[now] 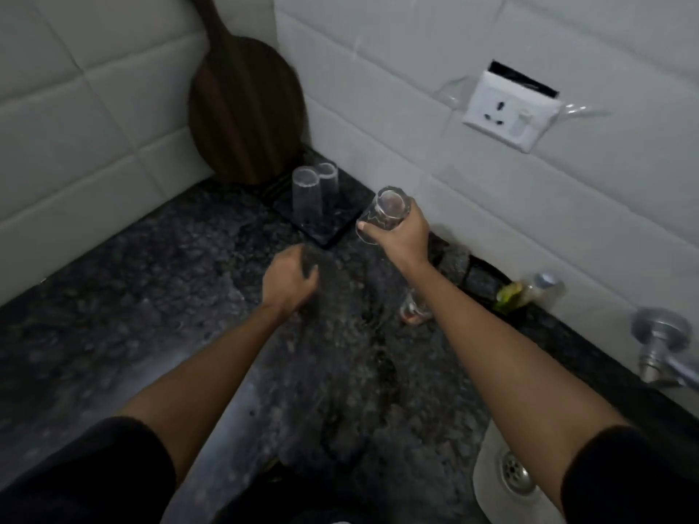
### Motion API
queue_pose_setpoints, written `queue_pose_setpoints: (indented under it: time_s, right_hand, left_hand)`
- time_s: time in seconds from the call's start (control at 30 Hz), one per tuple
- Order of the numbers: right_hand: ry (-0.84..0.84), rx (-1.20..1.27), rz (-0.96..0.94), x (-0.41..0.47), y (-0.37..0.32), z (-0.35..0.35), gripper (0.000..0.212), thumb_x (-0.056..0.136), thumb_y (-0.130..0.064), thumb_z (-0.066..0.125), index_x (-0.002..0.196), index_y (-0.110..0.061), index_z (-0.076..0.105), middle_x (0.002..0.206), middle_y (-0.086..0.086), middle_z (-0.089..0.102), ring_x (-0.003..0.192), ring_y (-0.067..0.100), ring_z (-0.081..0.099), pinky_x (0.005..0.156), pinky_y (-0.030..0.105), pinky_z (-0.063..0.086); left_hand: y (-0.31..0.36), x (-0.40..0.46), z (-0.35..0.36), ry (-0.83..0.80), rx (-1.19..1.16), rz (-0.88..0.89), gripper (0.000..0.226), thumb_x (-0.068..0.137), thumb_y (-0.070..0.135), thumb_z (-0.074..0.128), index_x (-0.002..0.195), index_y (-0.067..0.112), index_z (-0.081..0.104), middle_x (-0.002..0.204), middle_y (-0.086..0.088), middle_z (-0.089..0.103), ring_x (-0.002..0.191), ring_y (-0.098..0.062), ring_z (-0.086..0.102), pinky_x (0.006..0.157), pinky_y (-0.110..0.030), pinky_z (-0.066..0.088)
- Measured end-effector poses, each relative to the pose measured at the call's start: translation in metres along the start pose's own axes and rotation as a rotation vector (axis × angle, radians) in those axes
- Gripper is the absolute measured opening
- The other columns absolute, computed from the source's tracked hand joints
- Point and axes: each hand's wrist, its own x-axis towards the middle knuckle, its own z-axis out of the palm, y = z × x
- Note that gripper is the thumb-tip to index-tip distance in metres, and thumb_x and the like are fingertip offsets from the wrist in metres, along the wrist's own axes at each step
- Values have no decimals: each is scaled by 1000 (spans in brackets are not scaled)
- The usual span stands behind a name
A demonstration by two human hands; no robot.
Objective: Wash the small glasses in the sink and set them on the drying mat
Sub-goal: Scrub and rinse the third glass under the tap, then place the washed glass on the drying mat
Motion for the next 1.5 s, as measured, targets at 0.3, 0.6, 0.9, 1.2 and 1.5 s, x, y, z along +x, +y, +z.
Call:
queue_pose_setpoints:
  time_s: [0.3, 0.6, 0.9, 1.2, 1.5]
  right_hand:
    - [-128, -144, 13, 82, 17, 90, 68, 62, -24, 102, 115, -18, 61, 111, 2, 72, 101, 18, 69, 89, 29, 58]
    - [-155, -164, -1, 101, 39, 113, 69, 63, -18, 101, 121, -13, 63, 116, 1, 70, 106, 15, 68, 95, 28, 56]
    - [-171, -166, 32, 106, 47, 113, 74, 66, -24, 100, 128, -11, 62, 121, 0, 70, 110, 15, 67, 99, 39, 57]
    - [-237, -182, 72, 104, 49, 109, 86, 68, -27, 99, 139, -13, 54, 133, 0, 64, 122, 15, 62, 107, 32, 50]
    - [-312, -358, 106, 38, 42, 19, 64, 87, -26, 86, 143, -13, 58, 143, 10, 56, 131, 22, 56, 110, 28, 44]
  left_hand:
    - [-92, 66, 16, -247, 348, -39, 89, 106, 64, 27, 167, 4, 3, 175, -19, 1, 163, -35, -2, 131, -50, 2]
    - [-98, 56, 31, -138, 416, 15, 86, 107, 64, 12, 167, 3, 3, 175, -19, 1, 163, -34, -1, 131, -52, 3]
    - [-100, 56, 32, -132, 441, 11, 87, 106, 65, 12, 167, 3, 2, 175, -19, 0, 163, -33, -3, 131, -52, 3]
    - [-101, 56, 32, -122, 432, 24, 87, 107, 64, 18, 167, 2, 5, 175, -20, 4, 163, -34, -1, 131, -53, 4]
    - [-65, 45, 27, -145, 274, -6, 72, 105, 47, 46, 160, 0, 33, 166, -27, 31, 156, -42, 25, 129, -55, 15]
